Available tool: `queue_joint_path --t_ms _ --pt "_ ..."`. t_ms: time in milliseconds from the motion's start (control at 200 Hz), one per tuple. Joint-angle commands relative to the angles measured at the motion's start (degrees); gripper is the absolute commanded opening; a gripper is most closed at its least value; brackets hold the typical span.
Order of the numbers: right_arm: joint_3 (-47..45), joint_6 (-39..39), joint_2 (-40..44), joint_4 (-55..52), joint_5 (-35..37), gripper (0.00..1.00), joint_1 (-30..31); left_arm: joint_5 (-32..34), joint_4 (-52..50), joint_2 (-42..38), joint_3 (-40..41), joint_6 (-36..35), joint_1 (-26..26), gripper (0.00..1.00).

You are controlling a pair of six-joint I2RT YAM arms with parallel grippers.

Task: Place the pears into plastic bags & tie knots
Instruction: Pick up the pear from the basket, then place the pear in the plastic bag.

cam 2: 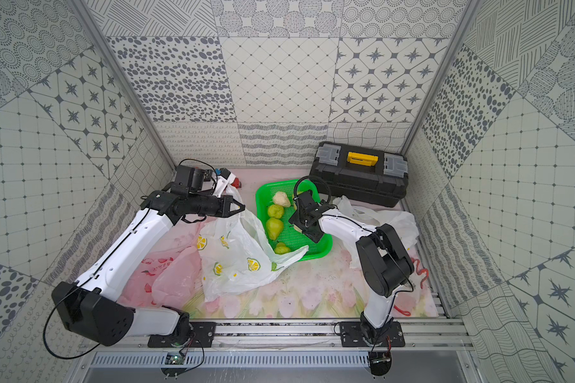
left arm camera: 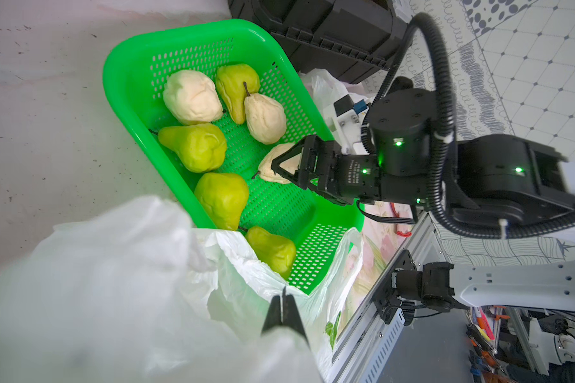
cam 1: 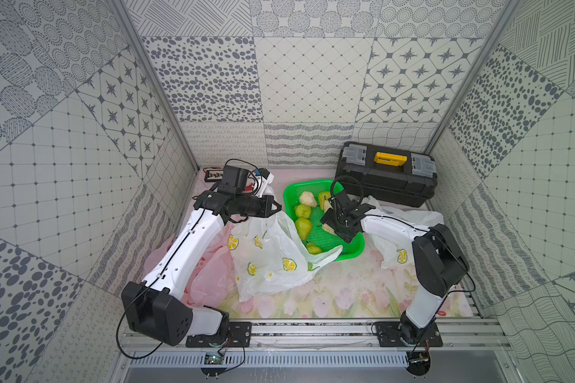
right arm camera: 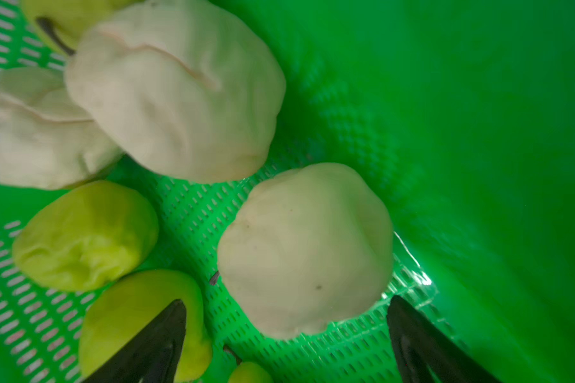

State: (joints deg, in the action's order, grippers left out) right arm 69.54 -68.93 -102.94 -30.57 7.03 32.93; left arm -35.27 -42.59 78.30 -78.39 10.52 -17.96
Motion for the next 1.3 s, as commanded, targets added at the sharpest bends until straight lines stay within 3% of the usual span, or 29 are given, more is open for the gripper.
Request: queue_joint_path --t_ms 0,90,210,345,525,615,720,875,1086,1141,1226,1296 --pt "1.6 -7.4 -1.6 3.8 5.6 0.93 -0.1 -0.5 1.5 0.2 0.5 0.5 -0.6 0.00" --pt "3.0 -6.3 -3.4 3.6 6.1 0.88 -0.4 -0.6 1.5 0.4 0.6 0.6 -0.7 0.00" --pt "0.8 -4.3 -1.1 6.2 5.8 0.70 -0.2 -0.4 1.5 0.3 0.7 0.6 -0.8 0.00" --pt "0.7 3.4 4.3 5.5 7.1 0.53 2.0 -0.1 1.4 0.1 0.7 0.4 -0.8 0.00" --pt "1.8 19.9 14.9 6.4 7.6 0.49 6.3 -0.2 0.2 0.2 -0.8 -0.2 -0.7 0.00" --pt "3.6 27.3 17.4 7.6 0.5 0.49 8.6 -0.5 -0.7 0.5 -1.5 -0.8 -0.8 0.00" --pt "4.2 30.3 17.6 9.9 -7.1 0.47 11.5 -1.8 -1.2 1.0 -2.4 -1.1 -0.8 0.00" --pt "7.7 35.2 13.0 12.4 -11.1 0.49 17.0 -2.8 -1.3 1.0 -3.4 -1.1 -0.9 0.00" --pt "9.6 32.1 4.1 15.8 -19.5 0.53 19.1 -2.2 -1.7 1.0 -3.2 -1.7 -0.9 0.00" --pt "9.5 31.8 3.1 15.7 -20.6 0.60 19.0 -2.1 -1.4 1.0 -3.1 -1.8 -0.9 0.00" --pt "10.5 32.4 2.9 12.9 -22.4 0.79 18.7 -1.9 -1.4 1.3 -3.1 -1.9 -0.9 0.00" --pt "11.1 33.2 4.5 10.3 -23.5 0.87 18.2 -1.8 -1.3 1.3 -3.1 -2.0 -0.9 0.00"
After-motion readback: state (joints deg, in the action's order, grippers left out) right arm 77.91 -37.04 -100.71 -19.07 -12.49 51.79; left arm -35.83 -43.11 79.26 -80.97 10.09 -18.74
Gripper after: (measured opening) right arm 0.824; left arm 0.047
